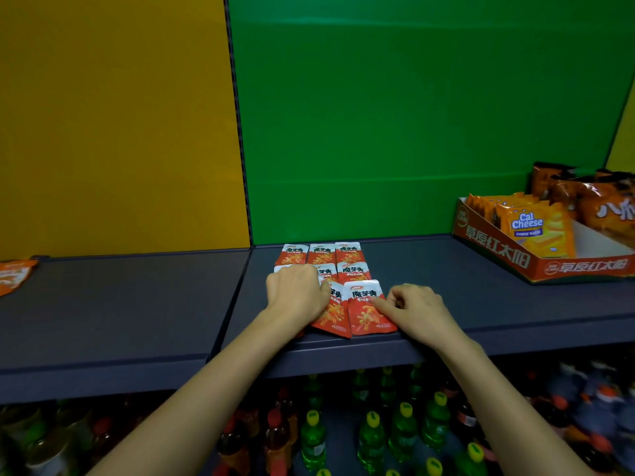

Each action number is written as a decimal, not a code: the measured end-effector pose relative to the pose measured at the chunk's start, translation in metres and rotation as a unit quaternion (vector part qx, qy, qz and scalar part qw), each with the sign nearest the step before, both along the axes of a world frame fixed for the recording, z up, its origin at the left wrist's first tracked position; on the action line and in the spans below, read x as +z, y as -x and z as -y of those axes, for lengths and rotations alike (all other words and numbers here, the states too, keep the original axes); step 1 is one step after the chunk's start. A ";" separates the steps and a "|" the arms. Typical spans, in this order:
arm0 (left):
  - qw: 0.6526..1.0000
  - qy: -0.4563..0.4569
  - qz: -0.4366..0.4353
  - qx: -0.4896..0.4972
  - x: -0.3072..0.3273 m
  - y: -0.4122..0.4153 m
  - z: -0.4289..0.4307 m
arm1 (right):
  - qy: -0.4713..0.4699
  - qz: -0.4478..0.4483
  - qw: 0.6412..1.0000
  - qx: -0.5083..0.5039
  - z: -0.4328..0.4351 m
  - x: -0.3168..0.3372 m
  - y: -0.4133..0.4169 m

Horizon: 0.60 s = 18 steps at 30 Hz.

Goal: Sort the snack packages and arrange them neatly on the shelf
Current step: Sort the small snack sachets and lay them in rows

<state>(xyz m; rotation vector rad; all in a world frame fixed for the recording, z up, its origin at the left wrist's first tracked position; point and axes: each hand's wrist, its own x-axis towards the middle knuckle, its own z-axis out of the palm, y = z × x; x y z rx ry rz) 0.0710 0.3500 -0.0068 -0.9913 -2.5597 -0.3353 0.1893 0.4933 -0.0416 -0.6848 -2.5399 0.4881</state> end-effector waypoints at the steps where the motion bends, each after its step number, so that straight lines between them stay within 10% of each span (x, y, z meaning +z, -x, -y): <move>1: 1.000 0.012 -0.006 0.002 0.000 0.000 0.000 | 0.001 0.003 1.000 0.000 0.000 0.001 0.000; 18: 0.996 -0.059 -0.069 0.013 0.016 0.054 0.094 | -0.035 -0.099 0.990 0.093 0.048 0.044 0.021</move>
